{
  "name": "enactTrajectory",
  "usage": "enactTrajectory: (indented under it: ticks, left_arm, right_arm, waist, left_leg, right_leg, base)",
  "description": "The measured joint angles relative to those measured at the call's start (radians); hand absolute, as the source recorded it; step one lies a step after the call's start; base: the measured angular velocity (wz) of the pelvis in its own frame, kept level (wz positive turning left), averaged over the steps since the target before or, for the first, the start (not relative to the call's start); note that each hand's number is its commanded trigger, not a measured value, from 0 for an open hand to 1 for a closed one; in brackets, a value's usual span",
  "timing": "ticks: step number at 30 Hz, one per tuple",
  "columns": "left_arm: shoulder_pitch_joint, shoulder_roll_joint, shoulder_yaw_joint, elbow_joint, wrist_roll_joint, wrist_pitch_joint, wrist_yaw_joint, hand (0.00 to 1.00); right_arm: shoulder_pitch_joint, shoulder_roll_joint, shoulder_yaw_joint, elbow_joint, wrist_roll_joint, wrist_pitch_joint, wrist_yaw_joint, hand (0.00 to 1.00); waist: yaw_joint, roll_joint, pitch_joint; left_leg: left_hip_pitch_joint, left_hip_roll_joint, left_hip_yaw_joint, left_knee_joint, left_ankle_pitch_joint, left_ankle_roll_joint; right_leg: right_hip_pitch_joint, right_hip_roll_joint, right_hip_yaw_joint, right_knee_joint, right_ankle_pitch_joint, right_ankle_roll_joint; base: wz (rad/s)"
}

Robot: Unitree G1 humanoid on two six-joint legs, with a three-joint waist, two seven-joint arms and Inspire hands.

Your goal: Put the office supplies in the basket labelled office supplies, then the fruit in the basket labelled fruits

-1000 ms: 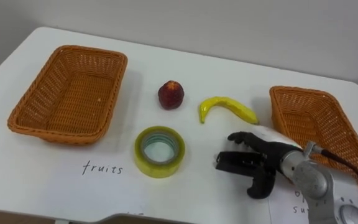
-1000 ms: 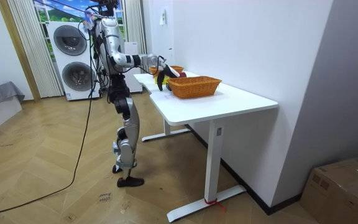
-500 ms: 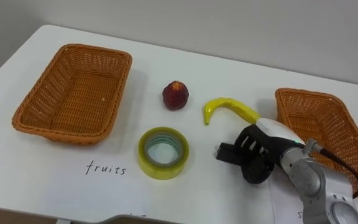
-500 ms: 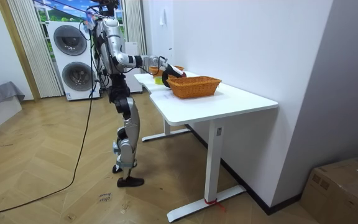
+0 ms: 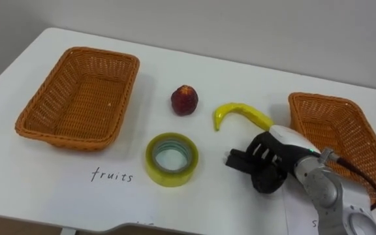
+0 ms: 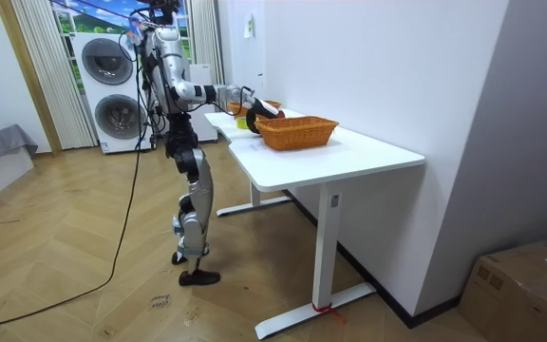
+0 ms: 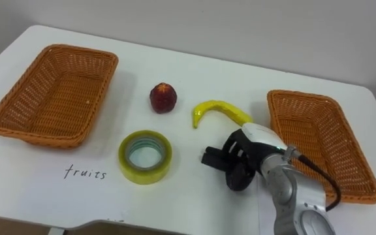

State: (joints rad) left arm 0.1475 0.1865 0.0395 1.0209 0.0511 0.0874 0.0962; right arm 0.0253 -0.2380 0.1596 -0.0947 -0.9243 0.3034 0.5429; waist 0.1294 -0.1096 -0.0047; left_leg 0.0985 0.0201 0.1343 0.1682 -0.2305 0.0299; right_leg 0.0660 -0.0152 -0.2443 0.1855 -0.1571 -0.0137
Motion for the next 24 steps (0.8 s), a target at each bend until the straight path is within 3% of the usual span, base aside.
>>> enactTrajectory:
  ticks: [8,15,24]
  left_arm:
    - [0.014,-0.010,0.042,0.029,-0.019,-0.009,0.000,0.00]
    - [0.030,-0.012,0.067,0.029,-0.018,-0.029,-0.001,0.00]
    - [0.055,-0.011,0.093,0.060,-0.022,-0.030,-0.013,0.00]
  right_arm:
    - [0.007,0.003,-0.069,-0.102,0.100,-0.050,0.040,1.00]
    - [-0.003,-0.001,-0.143,-0.197,0.239,-0.090,0.033,1.00]
    - [-0.030,-0.004,-0.252,-0.250,0.389,-0.097,-0.051,1.00]
  waist:
    - [-0.027,0.017,0.0106]
    - [-0.046,0.008,0.0047]
    - [-0.056,0.004,0.0038]
  left_leg:
    - [0.000,-0.001,0.002,-0.004,0.001,0.002]
    - [0.000,0.001,0.002,-0.004,0.002,0.000]
    - [0.003,0.000,0.003,-0.004,0.003,0.001]
  right_leg:
    - [-0.002,-0.001,0.001,0.000,0.000,0.000]
    - [-0.002,0.000,-0.001,0.000,0.000,0.000]
    - [0.002,-0.001,-0.003,0.000,0.000,0.000]
  base:
    - [0.00]
    - [0.00]
    - [0.00]
